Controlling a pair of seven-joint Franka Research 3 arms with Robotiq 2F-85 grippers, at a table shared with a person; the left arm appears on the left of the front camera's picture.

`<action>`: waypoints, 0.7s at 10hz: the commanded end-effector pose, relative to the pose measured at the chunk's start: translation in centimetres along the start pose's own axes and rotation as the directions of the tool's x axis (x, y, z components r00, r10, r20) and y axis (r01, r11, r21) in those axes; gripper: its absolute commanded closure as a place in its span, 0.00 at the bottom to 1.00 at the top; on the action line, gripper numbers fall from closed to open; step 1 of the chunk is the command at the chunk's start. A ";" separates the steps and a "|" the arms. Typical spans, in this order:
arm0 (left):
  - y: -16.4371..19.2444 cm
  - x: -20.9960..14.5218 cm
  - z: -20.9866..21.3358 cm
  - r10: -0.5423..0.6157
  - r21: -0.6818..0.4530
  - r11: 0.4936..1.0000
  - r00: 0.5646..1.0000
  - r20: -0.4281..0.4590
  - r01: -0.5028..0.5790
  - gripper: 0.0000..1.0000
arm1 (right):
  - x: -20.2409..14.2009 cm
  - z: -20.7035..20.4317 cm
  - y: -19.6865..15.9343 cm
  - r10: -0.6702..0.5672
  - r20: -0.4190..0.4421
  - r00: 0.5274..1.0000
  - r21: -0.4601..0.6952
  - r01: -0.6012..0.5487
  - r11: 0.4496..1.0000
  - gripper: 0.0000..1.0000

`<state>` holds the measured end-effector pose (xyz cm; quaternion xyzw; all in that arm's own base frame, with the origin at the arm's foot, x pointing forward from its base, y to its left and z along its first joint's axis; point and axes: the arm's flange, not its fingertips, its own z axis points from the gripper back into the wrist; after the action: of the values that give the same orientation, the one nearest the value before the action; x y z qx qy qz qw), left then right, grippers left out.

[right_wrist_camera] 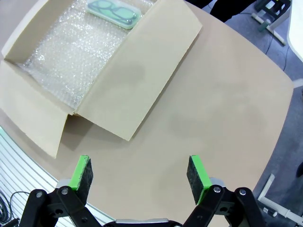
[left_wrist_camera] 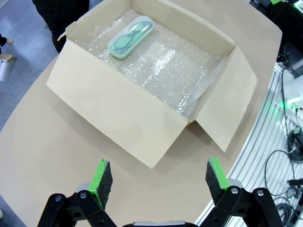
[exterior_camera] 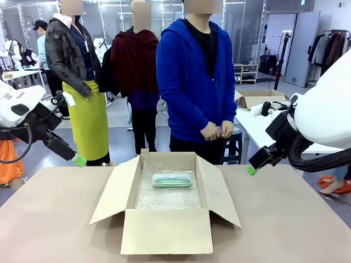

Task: Pack the glasses set securely to prepare it for shipping.
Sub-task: Put the Glasses case from the right side of the table into the Package Box.

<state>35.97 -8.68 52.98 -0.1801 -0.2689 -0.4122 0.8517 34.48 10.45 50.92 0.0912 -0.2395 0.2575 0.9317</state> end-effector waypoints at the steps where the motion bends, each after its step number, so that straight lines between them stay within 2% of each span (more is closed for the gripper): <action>1: 0.2 -0.1 0.3 -0.016 -0.016 1.000 1.000 0.006 0.016 0.00 | -0.2 0.0 0.2 -0.001 0.010 1.000 -0.007 0.001 1.000 0.00; 7: 0.2 -0.1 0.3 -0.016 -0.016 1.000 1.000 0.006 0.016 0.00 | -0.2 0.0 0.2 -0.001 0.010 1.000 -0.007 0.001 1.000 0.00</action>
<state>35.97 -8.68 52.98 -0.1801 -0.2689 -0.4122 0.8517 34.48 10.45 50.92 0.0911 -0.2395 0.2575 0.9317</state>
